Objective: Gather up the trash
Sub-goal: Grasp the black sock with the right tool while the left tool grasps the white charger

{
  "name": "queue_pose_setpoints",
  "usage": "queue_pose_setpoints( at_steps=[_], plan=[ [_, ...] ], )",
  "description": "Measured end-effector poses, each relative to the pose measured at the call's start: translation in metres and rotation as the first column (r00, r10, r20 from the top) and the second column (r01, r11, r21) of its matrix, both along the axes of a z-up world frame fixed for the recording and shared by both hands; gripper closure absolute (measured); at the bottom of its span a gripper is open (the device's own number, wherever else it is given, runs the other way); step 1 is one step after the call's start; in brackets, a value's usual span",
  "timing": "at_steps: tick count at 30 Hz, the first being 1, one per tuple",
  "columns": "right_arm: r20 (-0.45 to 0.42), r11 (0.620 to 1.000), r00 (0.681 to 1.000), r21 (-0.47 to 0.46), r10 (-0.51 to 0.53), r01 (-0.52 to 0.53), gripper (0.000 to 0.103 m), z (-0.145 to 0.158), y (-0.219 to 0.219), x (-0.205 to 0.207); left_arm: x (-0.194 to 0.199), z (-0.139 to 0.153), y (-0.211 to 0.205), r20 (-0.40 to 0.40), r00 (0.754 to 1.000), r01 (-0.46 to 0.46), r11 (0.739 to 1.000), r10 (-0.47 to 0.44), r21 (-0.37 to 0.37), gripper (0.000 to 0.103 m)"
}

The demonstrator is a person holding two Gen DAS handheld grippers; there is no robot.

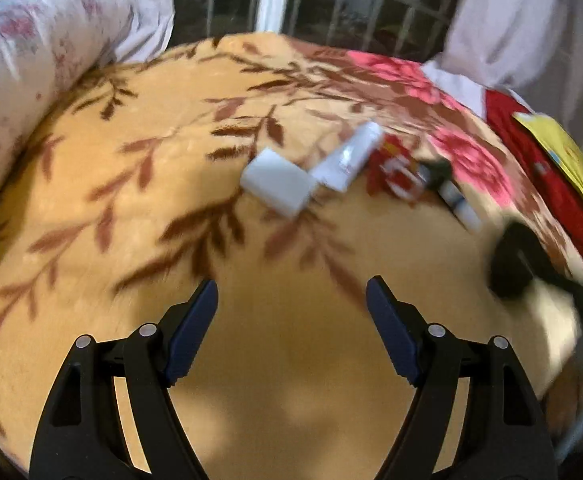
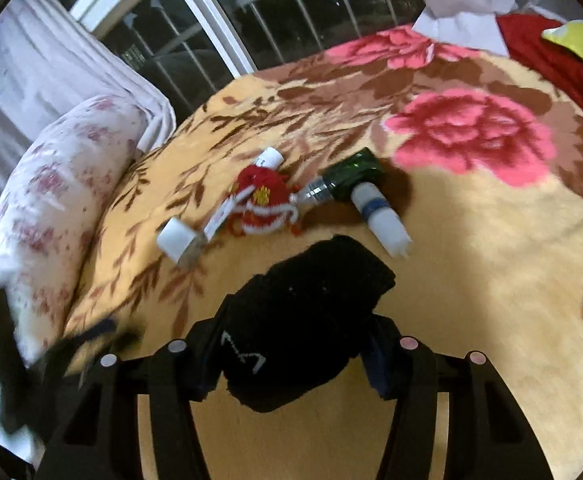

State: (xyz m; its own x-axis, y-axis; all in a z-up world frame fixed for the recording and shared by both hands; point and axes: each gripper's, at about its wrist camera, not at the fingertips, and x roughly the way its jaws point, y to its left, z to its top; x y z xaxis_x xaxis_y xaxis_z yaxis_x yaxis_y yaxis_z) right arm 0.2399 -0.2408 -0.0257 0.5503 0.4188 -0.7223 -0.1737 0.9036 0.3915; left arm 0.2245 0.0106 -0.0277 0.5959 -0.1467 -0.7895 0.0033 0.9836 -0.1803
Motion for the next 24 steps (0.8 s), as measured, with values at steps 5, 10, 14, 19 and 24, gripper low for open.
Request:
queue_pose_setpoints(
  at_steps=[5, 10, 14, 19, 24],
  plan=[
    [0.047, 1.0, 0.999, -0.01, 0.013, -0.013, 0.047, 0.004, -0.018, -0.035, 0.057, -0.01, -0.001, -0.071, 0.993, -0.098, 0.995, 0.099, 0.012, 0.028],
    [0.099, 0.997, 0.993, -0.058, 0.058, -0.053, 0.047, 0.006, -0.019, -0.048, 0.084, -0.012, 0.003, -0.104, 0.961, -0.26, 0.966, 0.257, -0.011, 0.028],
    [0.088, 0.995, 0.992, -0.039, 0.09, -0.087, 0.047, 0.0, -0.017, -0.049, 0.097, -0.014, -0.003, -0.099, 0.934, -0.341, 0.94, 0.342, 0.031, 0.028],
    [0.076, 0.994, 0.991, -0.012, 0.106, -0.106, 0.047, -0.006, -0.016, -0.048, 0.108, -0.027, -0.004, -0.127, 0.893, -0.426, 0.902, 0.432, 0.075, 0.028],
    [0.073, 0.994, 0.991, 0.003, 0.108, -0.109, 0.047, -0.006, -0.016, -0.047, 0.108, -0.027, -0.015, -0.127, 0.883, -0.437, 0.889, 0.453, 0.136, 0.042]
  ],
)
